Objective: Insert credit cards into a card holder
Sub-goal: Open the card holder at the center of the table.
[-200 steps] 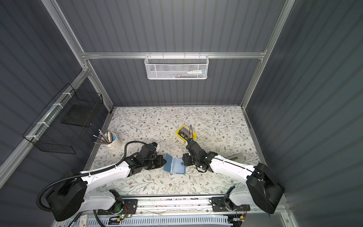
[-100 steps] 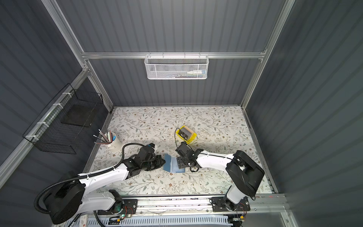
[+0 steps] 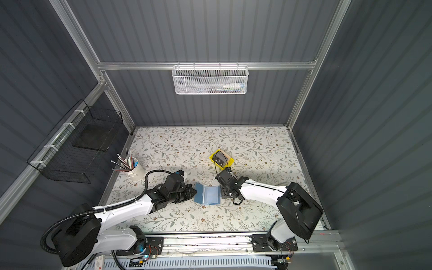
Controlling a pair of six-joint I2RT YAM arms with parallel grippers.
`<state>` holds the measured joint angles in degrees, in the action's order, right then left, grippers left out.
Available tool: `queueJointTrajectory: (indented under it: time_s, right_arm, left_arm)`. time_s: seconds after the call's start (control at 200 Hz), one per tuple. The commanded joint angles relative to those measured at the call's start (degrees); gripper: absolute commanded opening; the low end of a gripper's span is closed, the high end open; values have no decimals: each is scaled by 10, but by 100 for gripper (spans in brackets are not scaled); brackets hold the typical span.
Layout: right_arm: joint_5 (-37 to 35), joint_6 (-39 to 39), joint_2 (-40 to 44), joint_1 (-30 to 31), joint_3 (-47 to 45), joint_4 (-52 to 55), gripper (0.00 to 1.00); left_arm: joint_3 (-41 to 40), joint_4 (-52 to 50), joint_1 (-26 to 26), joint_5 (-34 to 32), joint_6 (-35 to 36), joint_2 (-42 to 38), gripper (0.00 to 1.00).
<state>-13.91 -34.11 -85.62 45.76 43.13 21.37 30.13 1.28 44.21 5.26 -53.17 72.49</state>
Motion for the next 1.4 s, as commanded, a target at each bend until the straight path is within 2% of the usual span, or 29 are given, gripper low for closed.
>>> queueJointTrajectory:
  time_s: [0.0, 0.545, 0.806, 1.001, 1.186, 1.396]
  right_arm:
    - [0, -9, 12, -11, -23, 15, 65]
    - [31, -9, 57, -50, -61, 12, 63]
    - [102, 1, 132, -56, -58, -12, 59]
    - [158, 2, 166, -49, -32, -27, 49]
    - [178, 12, 125, -5, 16, -26, 40]
    - [179, 4, 40, 8, 49, -16, 31]
  left_arm:
    - [-5, -10, 3, -19, 7, 0, 0]
    - [0, -20, 3, -28, 18, -1, 0]
    - [0, -1, 7, -18, 7, 3, 0]
    - [14, -6, 19, -25, 8, 12, 0]
    - [16, -8, 24, -30, 9, 13, 0]
    - [15, -9, 27, -35, 8, 11, 0]
